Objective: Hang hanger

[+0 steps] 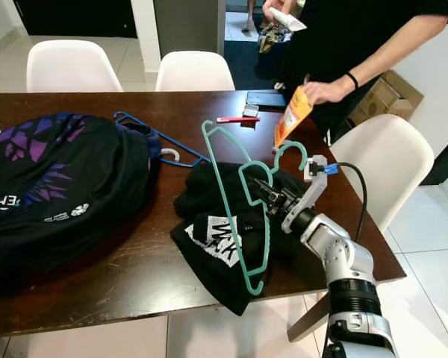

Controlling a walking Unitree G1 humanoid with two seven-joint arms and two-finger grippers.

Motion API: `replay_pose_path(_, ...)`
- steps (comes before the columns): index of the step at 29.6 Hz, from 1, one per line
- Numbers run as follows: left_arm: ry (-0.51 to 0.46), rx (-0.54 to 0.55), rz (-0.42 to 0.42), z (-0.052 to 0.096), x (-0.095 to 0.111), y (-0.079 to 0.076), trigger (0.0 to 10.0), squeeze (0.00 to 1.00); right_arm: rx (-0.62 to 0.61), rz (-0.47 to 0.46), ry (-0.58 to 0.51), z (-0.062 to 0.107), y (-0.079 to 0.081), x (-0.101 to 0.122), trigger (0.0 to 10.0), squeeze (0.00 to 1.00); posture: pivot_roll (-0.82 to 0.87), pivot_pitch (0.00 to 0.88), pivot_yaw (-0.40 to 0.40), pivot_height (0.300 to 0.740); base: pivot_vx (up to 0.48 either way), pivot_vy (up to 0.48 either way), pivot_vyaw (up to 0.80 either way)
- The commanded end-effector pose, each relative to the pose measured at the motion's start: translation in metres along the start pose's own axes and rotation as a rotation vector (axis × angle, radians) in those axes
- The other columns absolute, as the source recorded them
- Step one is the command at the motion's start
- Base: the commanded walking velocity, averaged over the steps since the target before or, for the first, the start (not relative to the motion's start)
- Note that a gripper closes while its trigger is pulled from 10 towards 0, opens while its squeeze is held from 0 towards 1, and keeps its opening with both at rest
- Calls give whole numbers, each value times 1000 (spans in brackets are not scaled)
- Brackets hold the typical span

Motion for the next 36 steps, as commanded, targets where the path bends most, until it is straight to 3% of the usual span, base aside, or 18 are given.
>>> replay_pose_path(1, -29, -27, -21, 0, 4, -7, 10000, 1000, -14, -18, -5, 4, -4, -1, 10000, 0, 139, 111, -67, 740, 0, 0, 0)
replay_pose_path(6, -115, -10, -64, 2, 25, 5, 10000, 1000, -14, -19, -6, 4, -4, 0, 10000, 0, 139, 109, -67, 740, 0, 0, 0)
replay_pose_path(7, -242, -5, -114, 7, 51, 11, 10000, 1000, -15, -19, -7, 4, -5, 0, 10000, 0, 140, 103, -68, 740, 0, 0, 0)
replay_pose_path(8, -242, -5, -114, 7, 51, 11, 10000, 1000, -15, -19, -7, 4, -5, 0, 10000, 0, 140, 103, -68, 740, 0, 0, 0)
replay_pose_path(9, -447, -30, -173, 22, 92, 11, 10000, 1000, -15, -19, -6, 4, -5, 0, 10000, 0, 140, 98, -68, 740, 0, 0, 0)
replay_pose_path(10, -694, -141, -267, 51, 134, -7, 10000, 1000, -16, -19, -4, 4, -5, -1, 10000, 0, 141, 96, -67, 740, 0, 0, 0)
replay_pose_path(11, -694, -141, -267, 51, 134, -7, 10000, 1000, -16, -19, -4, 4, -5, -1, 10000, 0, 141, 96, -67, 740, 0, 0, 0)
replay_pose_path(13, -983, -311, -373, 100, 173, -40, 10000, 1000, -16, -20, -2, 4, -6, -1, 10000, 0, 141, 88, -65, 740, 0, 0, 0)
replay_pose_path(14, -983, -311, -373, 100, 173, -40, 10000, 1000, -16, -20, -2, 4, -6, -1, 10000, 0, 141, 88, -65, 740, 0, 0, 0)
replay_pose_path(16, -1157, -467, -508, 137, 185, -75, 10000, 1000, -15, -21, -3, 3, -6, -1, 10000, 0, 140, 85, -62, 740, 0, 0, 0)
replay_pose_path(18, -1212, -548, -576, 149, 185, -90, 10000, 953, -16, -22, -5, 3, -6, -2, 10000, 0, 140, 81, -60, 740, 0, 0, 0)
replay_pose_path(19, -1238, -658, -669, 158, 177, -105, 10000, 0, -16, -23, -7, 3, -6, -2, 10000, 0, 139, 80, -57, 740, 0, 0, 0)
replay_pose_path(20, -1238, -658, -669, 158, 177, -105, 10000, 0, -16, -23, -7, 3, -6, -2, 10000, 0, 139, 80, -57, 740, 0, 0, 0)
replay_pose_path(24, -1245, -884, -914, 170, 154, -128, 10000, 0, -17, -23, -14, 2, -6, -2, 10000, 0, 137, 79, -49, 740, 0, 0, 0)
replay_pose_path(25, -1245, -884, -914, 170, 154, -128, 10000, 0, -17, -23, -14, 2, -6, -2, 10000, 0, 137, 79, -49, 740, 0, 0, 0)
replay_pose_path(28, -1126, -962, -1086, 158, 140, -133, 10000, 0, -18, -22, -23, 2, -6, -1, 10000, 0, 136, 82, -41, 740, 0, 0, 0)
replay_pose_path(31, -957, -954, -1102, 139, 133, -136, 10000, 0, -18, -22, -28, 2, -5, 0, 10000, 0, 131, 84, -34, 740, 0, 0, 0)
replay_pose_path(36, -837, -998, -1164, 128, 111, -146, 10000, 0, -17, -24, -32, 2, -5, 0, 10000, 0, 130, 88, -35, 740, 0, 0, 0)
Point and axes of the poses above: a point about 5 cm out from each wrist's last joint towards the gripper, its own z axis pointing back from the gripper into the wrist, its own x axis along the axis of the wrist's last joint, y = z × x, the point moved 4 cm from there along -z, pointing out of the wrist towards the gripper, and after that the axes turned 13 degrees about -z, right-handed, at the moved point
